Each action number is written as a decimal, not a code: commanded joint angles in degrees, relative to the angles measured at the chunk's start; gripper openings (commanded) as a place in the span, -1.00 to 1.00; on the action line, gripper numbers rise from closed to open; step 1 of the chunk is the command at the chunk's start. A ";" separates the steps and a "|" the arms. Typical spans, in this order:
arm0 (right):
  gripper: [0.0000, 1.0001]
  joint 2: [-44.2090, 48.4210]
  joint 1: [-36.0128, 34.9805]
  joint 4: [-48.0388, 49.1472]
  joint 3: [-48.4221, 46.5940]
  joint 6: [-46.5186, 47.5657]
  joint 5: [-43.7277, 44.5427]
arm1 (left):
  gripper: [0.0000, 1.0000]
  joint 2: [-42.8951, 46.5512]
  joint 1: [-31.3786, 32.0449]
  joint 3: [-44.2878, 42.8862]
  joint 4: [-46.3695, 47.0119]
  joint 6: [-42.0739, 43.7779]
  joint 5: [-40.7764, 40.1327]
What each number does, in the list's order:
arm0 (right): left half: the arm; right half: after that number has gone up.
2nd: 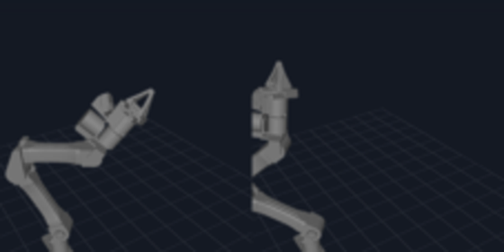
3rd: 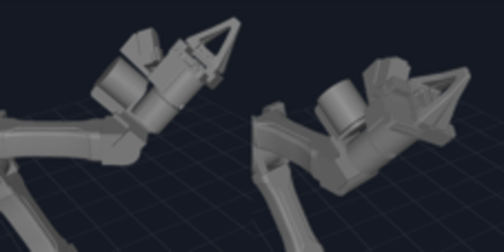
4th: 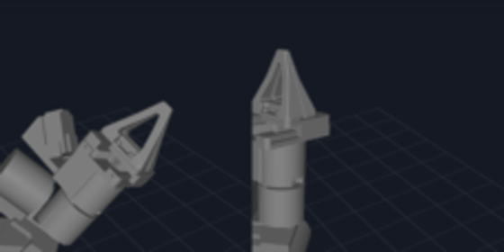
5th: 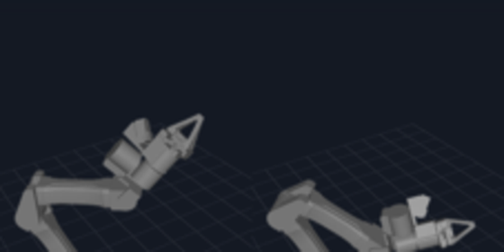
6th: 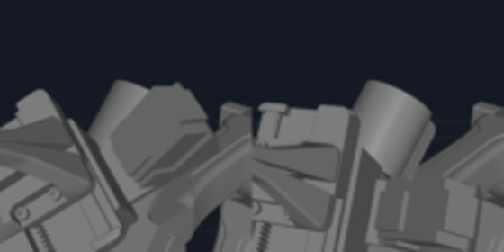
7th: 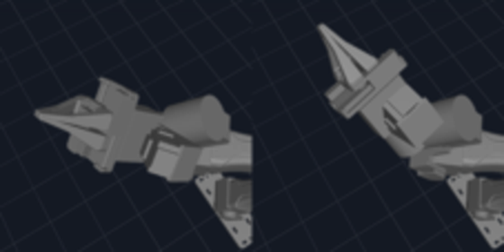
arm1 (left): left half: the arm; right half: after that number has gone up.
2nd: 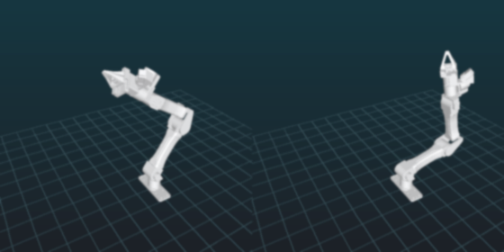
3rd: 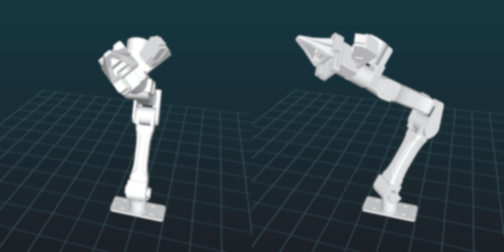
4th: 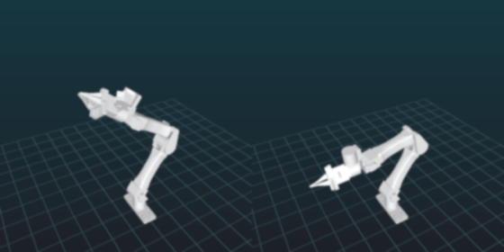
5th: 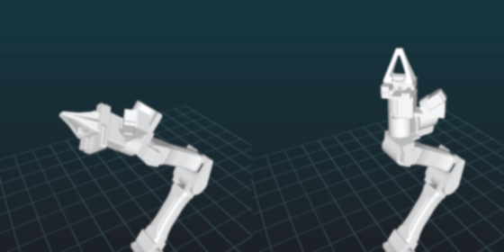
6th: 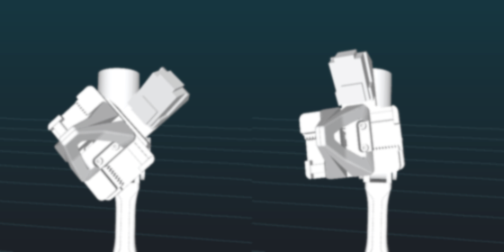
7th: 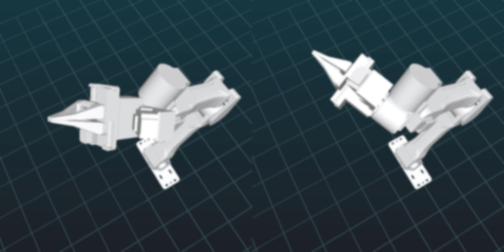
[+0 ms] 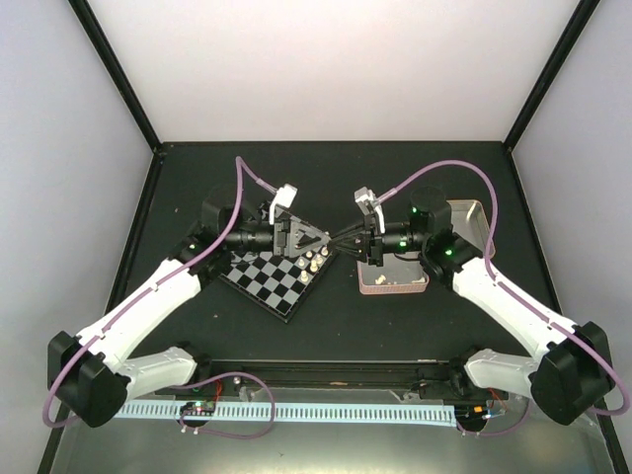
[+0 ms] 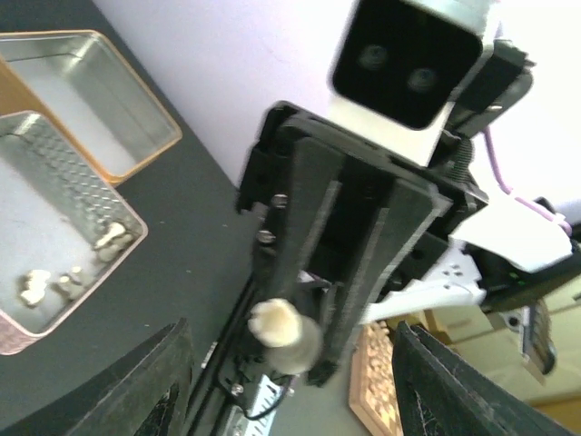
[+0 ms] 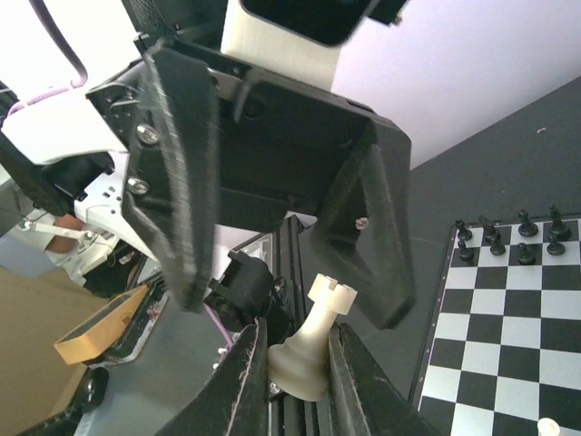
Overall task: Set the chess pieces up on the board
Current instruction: Place the chess piece on the chessboard.
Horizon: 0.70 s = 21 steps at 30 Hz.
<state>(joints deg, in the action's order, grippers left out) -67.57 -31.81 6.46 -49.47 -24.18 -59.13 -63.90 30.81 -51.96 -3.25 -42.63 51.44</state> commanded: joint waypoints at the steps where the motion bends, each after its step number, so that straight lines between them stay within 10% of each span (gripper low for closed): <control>1: -0.75 -0.49 -1.01 -3.21 -1.69 4.10 -0.71 | 0.18 1.91 -0.23 -4.14 -1.58 1.62 6.63; 7: -0.75 -1.20 -2.04 -4.59 -3.16 5.25 -1.52 | -0.10 1.88 -0.28 -3.54 0.93 -1.25 8.58; 21: -0.76 -2.73 -2.79 -5.75 -4.39 6.74 -2.70 | -0.06 -0.29 -0.14 -3.73 -2.54 -0.67 6.92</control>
<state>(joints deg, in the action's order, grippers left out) -69.17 -33.36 0.75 -51.94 -19.05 -60.64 -63.13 30.37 -53.56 -5.13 -43.11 56.84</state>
